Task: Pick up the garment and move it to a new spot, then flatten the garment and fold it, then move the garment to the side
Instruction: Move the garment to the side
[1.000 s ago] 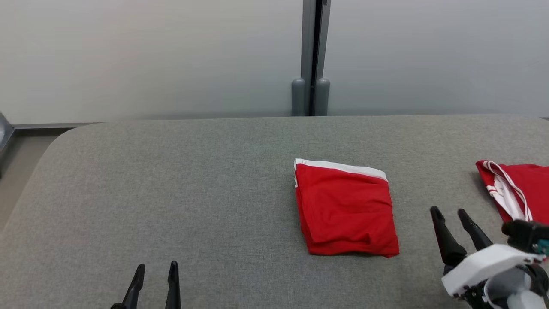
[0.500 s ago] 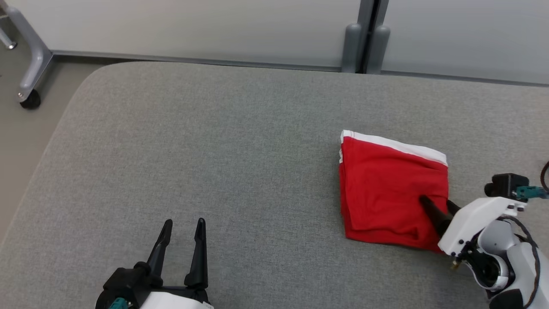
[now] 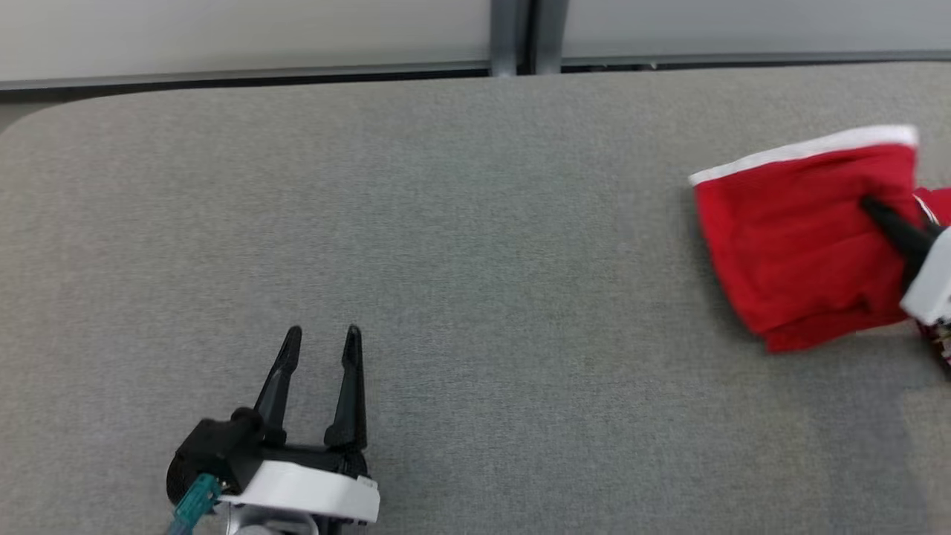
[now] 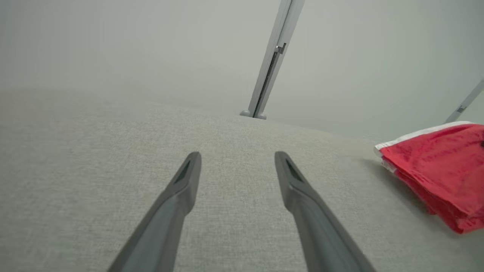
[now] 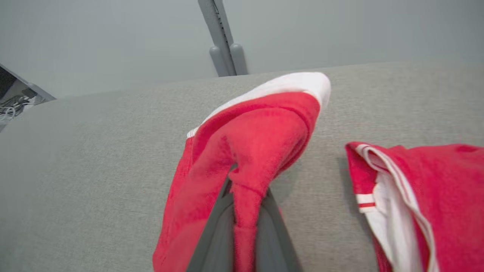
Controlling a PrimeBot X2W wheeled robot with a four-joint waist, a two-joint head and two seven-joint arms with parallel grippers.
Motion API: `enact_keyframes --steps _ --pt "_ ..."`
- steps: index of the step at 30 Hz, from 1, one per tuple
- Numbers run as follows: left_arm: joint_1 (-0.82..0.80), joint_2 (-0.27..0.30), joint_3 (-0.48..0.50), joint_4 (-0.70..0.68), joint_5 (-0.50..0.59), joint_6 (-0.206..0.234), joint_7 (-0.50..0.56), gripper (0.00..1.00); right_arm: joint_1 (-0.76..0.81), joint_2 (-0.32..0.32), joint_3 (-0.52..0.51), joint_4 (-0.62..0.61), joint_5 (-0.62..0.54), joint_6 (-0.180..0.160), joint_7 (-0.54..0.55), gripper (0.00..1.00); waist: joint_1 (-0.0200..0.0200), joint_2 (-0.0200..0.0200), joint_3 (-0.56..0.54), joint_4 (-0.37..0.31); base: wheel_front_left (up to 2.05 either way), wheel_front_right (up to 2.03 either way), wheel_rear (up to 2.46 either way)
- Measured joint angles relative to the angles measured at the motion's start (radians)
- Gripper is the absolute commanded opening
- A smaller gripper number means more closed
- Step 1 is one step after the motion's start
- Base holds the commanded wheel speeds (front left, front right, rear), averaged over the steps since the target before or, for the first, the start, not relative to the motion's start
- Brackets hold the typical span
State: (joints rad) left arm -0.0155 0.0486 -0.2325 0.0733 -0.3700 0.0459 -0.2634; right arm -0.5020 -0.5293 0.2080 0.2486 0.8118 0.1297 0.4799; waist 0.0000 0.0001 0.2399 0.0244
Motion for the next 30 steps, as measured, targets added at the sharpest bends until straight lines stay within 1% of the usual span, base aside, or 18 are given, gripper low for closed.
enact_keyframes --steps 2,5,7,11,13,14,15,16,18,20,22,23,25,27,30 --pt "-0.038 0.000 -0.016 -0.001 0.001 -0.003 0.000 1.00 -0.036 -0.067 -0.021 -0.002 0.000 0.000 0.059 0.00 0.0000 0.0000 0.031 -0.022 0.00 0.00 0.00" --pt "-0.071 0.000 -0.040 0.009 0.010 -0.010 0.000 1.00 -0.084 -0.141 -0.045 0.029 -0.018 0.000 0.127 0.00 0.0000 0.0000 0.085 -0.043 0.00 0.00 0.00" --pt "-0.084 0.000 -0.052 0.018 0.014 -0.011 0.000 1.00 -0.120 -0.183 -0.063 0.066 -0.045 0.000 0.161 0.00 0.0000 0.0000 0.118 -0.053 0.00 0.00 0.00" --pt "-0.088 0.000 -0.066 0.037 0.021 -0.014 0.000 1.00 -0.158 -0.236 -0.067 0.162 -0.138 0.001 0.210 0.00 0.0000 0.0000 0.168 -0.060 0.00 0.00 0.00" --pt "-0.087 0.000 -0.064 0.037 0.020 -0.013 0.000 1.00 -0.163 -0.269 -0.065 0.210 -0.191 0.001 0.230 0.19 0.0000 0.0000 0.181 -0.056 0.00 0.00 0.00" --pt "-0.085 -0.001 -0.060 0.036 0.019 -0.010 0.000 1.00 -0.166 -0.286 -0.066 0.227 -0.219 0.001 0.229 0.33 -0.0001 0.0000 0.185 -0.053 0.00 0.00 0.00" --pt "-0.082 0.000 -0.055 0.034 0.017 -0.009 0.000 1.00 -0.171 -0.303 -0.072 0.241 -0.253 0.001 0.209 0.56 -0.0001 0.0000 0.190 -0.050 0.00 0.00 0.00" --pt "-0.080 0.000 -0.050 0.030 0.016 -0.008 0.000 1.00 -0.184 -0.315 -0.086 0.262 -0.294 0.001 0.182 1.00 0.0000 0.0000 0.196 -0.048 0.00 0.00 0.00" --pt "-0.077 0.000 -0.040 0.030 0.020 -0.008 0.000 1.00 -0.199 -0.334 -0.091 0.296 -0.360 0.001 0.158 1.00 0.0000 0.0000 0.204 -0.047 0.00 0.00 0.00" --pt "-0.074 0.000 -0.030 0.031 0.021 -0.010 0.000 1.00 -0.200 -0.319 -0.086 0.318 -0.391 0.001 0.141 1.00 0.0000 0.0000 0.202 -0.051 0.00 0.00 0.00" --pt "-0.072 -0.001 -0.020 0.032 0.021 -0.011 0.000 1.00 -0.200 -0.303 -0.082 0.316 -0.409 0.001 0.107 1.00 0.0000 0.0000 0.194 -0.057 0.00 0.00 0.00" --pt "-0.072 -0.001 -0.020 0.032 0.021 -0.011 0.000 1.00 -0.200 -0.303 -0.082 0.316 -0.409 0.001 0.107 1.00 0.0000 0.0000 0.194 -0.057 0.00 0.00 0.00" --pt "-0.069 0.000 -0.010 0.034 0.028 -0.014 0.000 1.00 -0.199 -0.286 -0.072 0.289 -0.416 0.001 0.039 1.00 0.0000 0.0000 0.177 -0.061 0.00 0.00 0.00" --pt "-0.056 0.000 0.002 0.039 0.021 -0.017 0.000 1.00 -0.193 -0.251 -0.097 0.256 -0.405 0.001 -0.036 1.00 0.0000 0.0000 0.152 -0.064 0.00 0.00 0.00" --pt "-0.022 0.000 0.026 0.067 0.007 -0.020 0.000 1.00 -0.125 -0.206 -0.099 0.181 -0.387 0.001 -0.105 1.00 -0.0001 0.0000 0.101 -0.067 0.00 0.00 0.00"
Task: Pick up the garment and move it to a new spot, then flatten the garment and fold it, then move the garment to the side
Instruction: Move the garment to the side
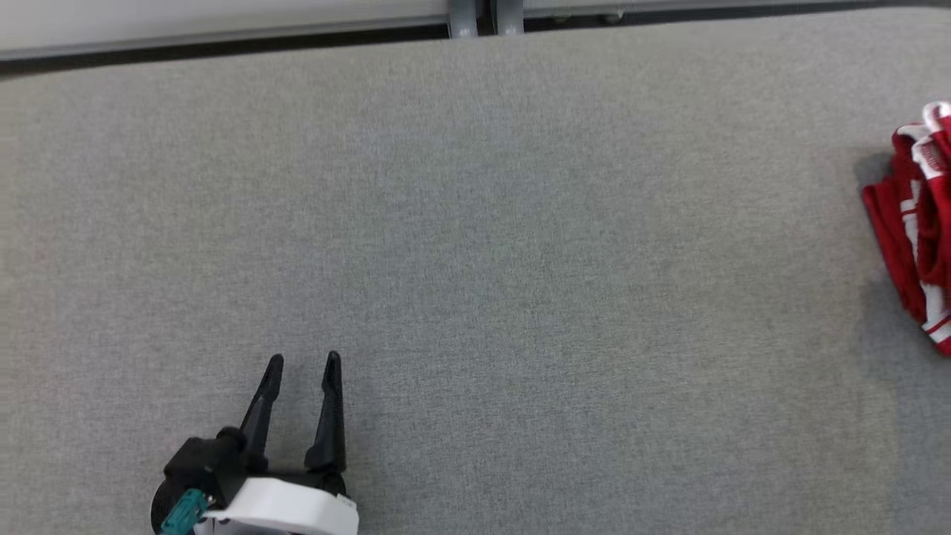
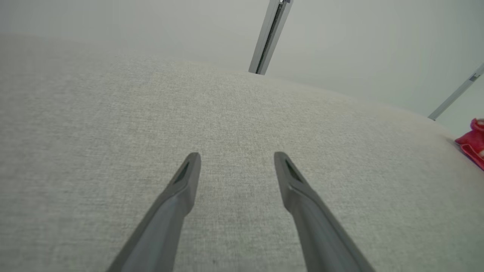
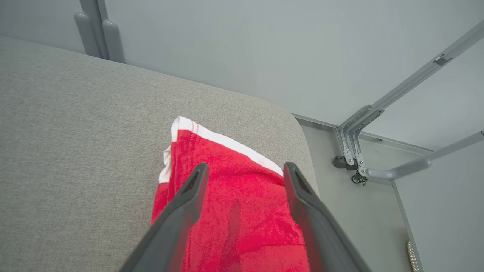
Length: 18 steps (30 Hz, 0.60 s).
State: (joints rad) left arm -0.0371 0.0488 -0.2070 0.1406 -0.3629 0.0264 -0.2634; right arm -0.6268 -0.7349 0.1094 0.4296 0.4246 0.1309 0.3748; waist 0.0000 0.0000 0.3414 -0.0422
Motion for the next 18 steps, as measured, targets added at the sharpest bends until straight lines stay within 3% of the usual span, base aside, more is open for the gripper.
enact_keyframes --steps 4,9,13,18 --pt "0.058 0.000 0.037 0.026 -0.009 -0.003 0.000 1.00 0.145 0.058 -0.031 -0.134 -0.018 0.000 -0.094 1.00 0.0000 0.0000 -0.089 0.000 0.00 0.00 0.00" --pt "0.144 0.001 0.100 0.023 -0.016 0.000 0.000 1.00 0.354 0.197 -0.046 -0.291 -0.089 0.000 -0.222 1.00 0.0000 0.0000 -0.212 0.002 0.00 0.00 0.00" --pt "0.181 0.000 0.140 0.029 0.012 -0.003 0.000 1.00 0.495 0.304 -0.058 -0.322 -0.165 0.000 -0.380 1.00 0.0000 0.0000 -0.296 0.010 0.00 0.00 0.00" --pt "0.199 0.004 0.157 0.042 0.100 -0.043 0.000 1.00 0.661 0.455 -0.095 -0.302 -0.267 0.000 -0.599 1.00 0.0001 0.0000 -0.356 0.045 0.00 0.00 0.00"
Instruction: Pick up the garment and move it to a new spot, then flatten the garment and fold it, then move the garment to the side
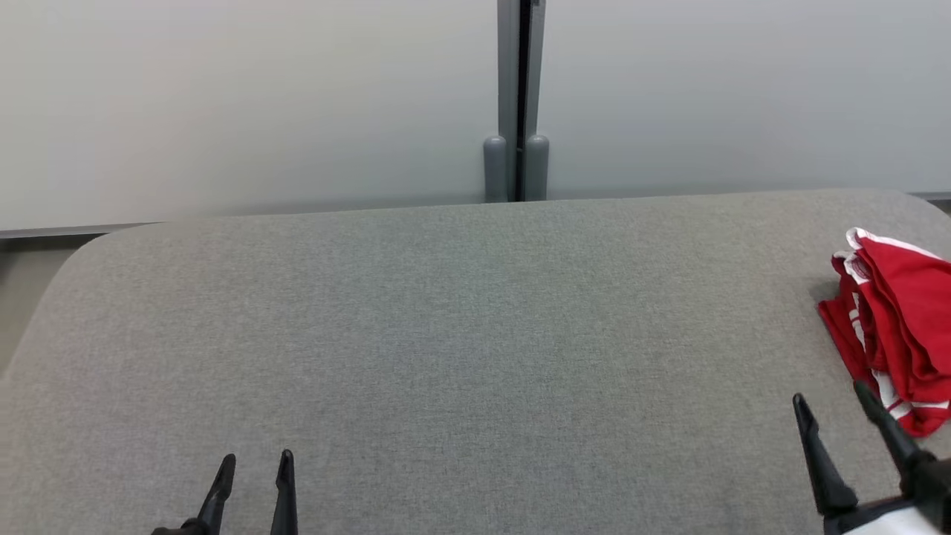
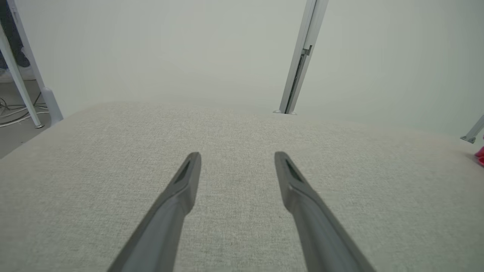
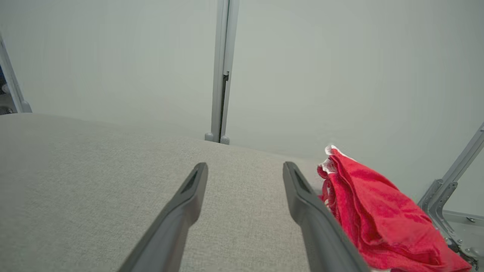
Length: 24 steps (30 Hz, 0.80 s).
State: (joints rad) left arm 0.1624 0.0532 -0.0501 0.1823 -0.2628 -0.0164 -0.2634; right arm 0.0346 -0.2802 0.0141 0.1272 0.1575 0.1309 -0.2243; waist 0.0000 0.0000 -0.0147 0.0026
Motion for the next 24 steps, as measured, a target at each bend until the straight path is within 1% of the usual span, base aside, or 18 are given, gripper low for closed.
enact_keyframes --steps 1,2,5,7,12,18,19,24 --pt "0.007 0.001 0.003 0.002 0.010 -0.011 0.000 1.00 0.028 0.031 -0.009 0.006 -0.017 0.000 -0.016 1.00 0.0000 0.0000 -0.007 0.007 0.00 0.00 0.00" --pt "0.017 0.000 0.006 0.004 0.023 -0.032 0.000 1.00 0.071 0.093 -0.033 0.020 -0.043 0.000 -0.030 1.00 0.0000 0.0000 -0.019 0.017 0.00 0.00 0.00" --pt "0.019 -0.001 0.011 0.007 0.038 -0.046 0.000 1.00 0.116 0.153 -0.049 0.021 -0.076 0.000 -0.035 1.00 0.0000 0.0000 -0.031 0.023 0.00 0.00 0.00" --pt "0.020 -0.002 0.019 0.002 0.033 -0.057 0.000 1.00 0.128 0.179 -0.066 0.007 -0.091 0.000 -0.036 1.00 0.0000 0.0000 -0.035 0.020 0.00 0.00 0.00" --pt "0.040 -0.003 0.029 -0.003 0.026 -0.071 0.000 1.00 0.135 0.212 -0.093 0.005 -0.116 0.000 -0.036 1.00 0.0000 0.0000 -0.041 0.003 0.00 0.00 0.00" --pt "0.040 -0.004 0.026 -0.002 0.011 -0.069 0.000 1.00 0.126 0.222 -0.105 0.004 -0.133 0.000 -0.036 1.00 0.0000 0.0000 -0.040 -0.018 0.00 0.00 0.00" --pt "0.040 -0.004 0.026 0.003 0.012 -0.066 0.000 0.00 0.126 0.223 -0.105 0.007 -0.132 0.000 -0.036 0.00 0.0000 0.0000 -0.039 -0.021 0.00 0.00 0.00" --pt "0.042 -0.014 0.025 0.044 0.000 -0.066 0.008 0.00 0.141 0.239 -0.103 0.052 -0.118 0.000 -0.022 0.00 -0.0001 0.0000 -0.039 -0.020 0.00 0.00 0.00"
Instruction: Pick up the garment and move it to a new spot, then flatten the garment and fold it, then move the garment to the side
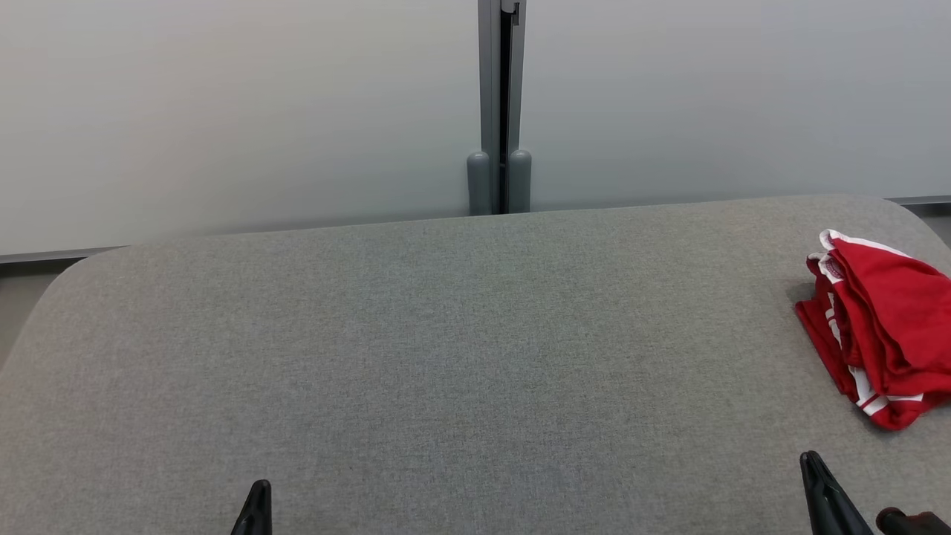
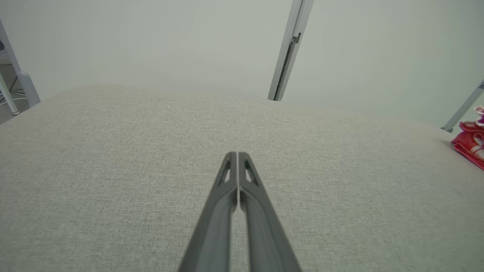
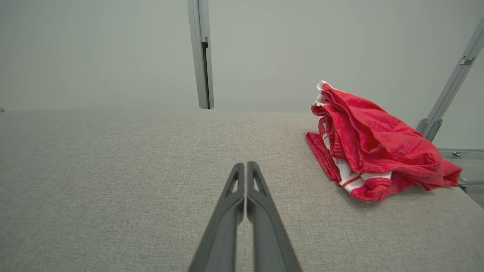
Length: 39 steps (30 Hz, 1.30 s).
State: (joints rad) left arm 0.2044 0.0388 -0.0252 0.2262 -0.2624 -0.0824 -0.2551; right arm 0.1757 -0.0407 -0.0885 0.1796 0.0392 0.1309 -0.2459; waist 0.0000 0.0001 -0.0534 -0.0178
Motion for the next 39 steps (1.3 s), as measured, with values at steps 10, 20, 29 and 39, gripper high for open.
enact_keyframes --steps 10,20,29,39 --pt "-0.019 0.000 0.015 0.006 -0.179 -0.005 0.051 0.00 -0.027 0.000 -0.004 0.009 0.207 0.000 0.047 0.00 0.0000 0.0000 0.005 0.001 0.00 0.00 0.00" --pt "-0.056 0.001 0.032 0.007 -0.341 -0.008 0.094 0.00 -0.058 0.000 -0.004 0.016 0.397 0.000 0.089 0.00 0.0000 0.0000 0.009 0.003 0.00 0.00 0.00" --pt "-0.092 0.001 0.045 0.009 -0.473 -0.013 0.130 0.00 -0.087 0.000 -0.005 0.022 0.549 0.000 0.123 0.00 0.0000 0.0000 0.013 0.004 0.00 0.00 0.00" --pt "-0.116 0.002 0.058 0.010 -0.591 -0.018 0.163 0.00 -0.111 0.000 -0.007 0.027 0.687 0.000 0.155 0.00 0.0000 0.0000 0.017 0.005 0.00 0.00 0.00"
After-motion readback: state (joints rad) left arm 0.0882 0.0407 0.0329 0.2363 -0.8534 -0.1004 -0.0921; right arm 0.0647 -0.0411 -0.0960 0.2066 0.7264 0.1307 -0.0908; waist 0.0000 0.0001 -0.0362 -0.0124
